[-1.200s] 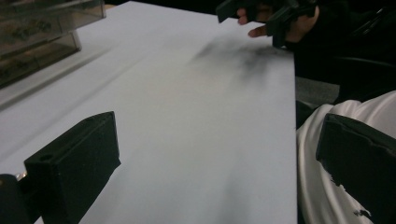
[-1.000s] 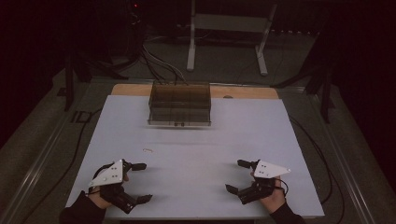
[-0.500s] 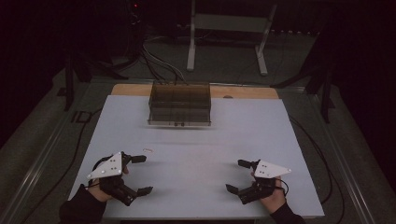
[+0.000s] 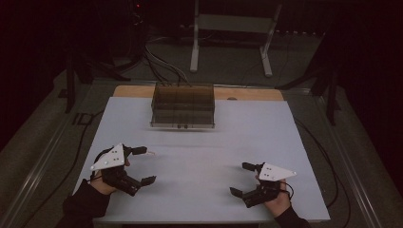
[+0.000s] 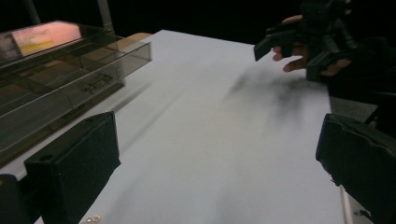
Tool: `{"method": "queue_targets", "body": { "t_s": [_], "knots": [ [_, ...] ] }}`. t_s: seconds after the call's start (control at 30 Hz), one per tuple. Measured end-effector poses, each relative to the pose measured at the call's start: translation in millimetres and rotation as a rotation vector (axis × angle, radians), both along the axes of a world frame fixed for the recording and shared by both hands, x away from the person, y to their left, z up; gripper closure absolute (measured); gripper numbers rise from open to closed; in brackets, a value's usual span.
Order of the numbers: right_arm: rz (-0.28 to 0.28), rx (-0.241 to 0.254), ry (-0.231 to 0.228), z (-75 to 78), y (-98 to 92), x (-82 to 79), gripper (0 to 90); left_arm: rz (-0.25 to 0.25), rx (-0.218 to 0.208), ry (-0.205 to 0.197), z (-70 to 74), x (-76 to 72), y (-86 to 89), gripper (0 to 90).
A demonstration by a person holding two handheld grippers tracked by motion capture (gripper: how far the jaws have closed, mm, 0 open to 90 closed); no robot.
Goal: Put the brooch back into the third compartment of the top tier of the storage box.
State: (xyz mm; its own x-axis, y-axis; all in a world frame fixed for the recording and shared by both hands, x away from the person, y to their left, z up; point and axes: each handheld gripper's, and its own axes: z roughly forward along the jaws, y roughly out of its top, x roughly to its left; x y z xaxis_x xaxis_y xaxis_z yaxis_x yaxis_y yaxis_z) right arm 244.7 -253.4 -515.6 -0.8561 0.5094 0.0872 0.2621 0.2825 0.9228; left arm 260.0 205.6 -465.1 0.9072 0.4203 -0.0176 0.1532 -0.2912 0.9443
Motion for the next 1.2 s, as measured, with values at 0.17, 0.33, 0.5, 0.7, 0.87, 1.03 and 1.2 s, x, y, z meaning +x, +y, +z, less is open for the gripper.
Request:
{"method": "queue_targets", "body": {
  "t_s": [0.17, 0.33, 0.5, 0.7, 0.87, 1.03, 1.2],
  "knots": [
    [-0.002, 0.003, 0.004, 0.0, -0.4, 0.1, 0.0, 0.016, -0.009, 0.007, -0.5, 6.8, -2.0, 0.5],
    [-0.002, 0.001, 0.003, 0.0, -0.4, 0.0, 0.0, 0.061, -0.005, 0.006, -2.4, 15.6, -2.8, 0.5],
    [-0.006, 0.0, 0.009, -0.5, -1.1, 0.5, 0.0, 0.135, 0.007, 0.05, -8.7, 29.5, -2.1, 0.5],
    [-0.006, 0.002, 0.011, -0.6, -1.6, 0.9, 0.0, 0.171, 0.004, 0.08, -17.7, 43.3, -0.5, 0.5],
    [-0.008, 0.002, 0.011, -0.8, -2.0, 1.1, 0.0, 0.188, -0.012, 0.107, -25.8, 55.5, 4.0, 0.5],
    [-0.006, 0.0, 0.012, -1.0, -1.7, 1.4, 0.0, 0.215, 0.014, 0.108, -36.2, 66.0, 7.9, 0.5],
    [-0.01, -0.001, 0.013, -1.0, -2.2, 1.4, 0.0, 0.215, 0.007, 0.105, -43.5, 71.7, 11.2, 0.6]
  ]
}}
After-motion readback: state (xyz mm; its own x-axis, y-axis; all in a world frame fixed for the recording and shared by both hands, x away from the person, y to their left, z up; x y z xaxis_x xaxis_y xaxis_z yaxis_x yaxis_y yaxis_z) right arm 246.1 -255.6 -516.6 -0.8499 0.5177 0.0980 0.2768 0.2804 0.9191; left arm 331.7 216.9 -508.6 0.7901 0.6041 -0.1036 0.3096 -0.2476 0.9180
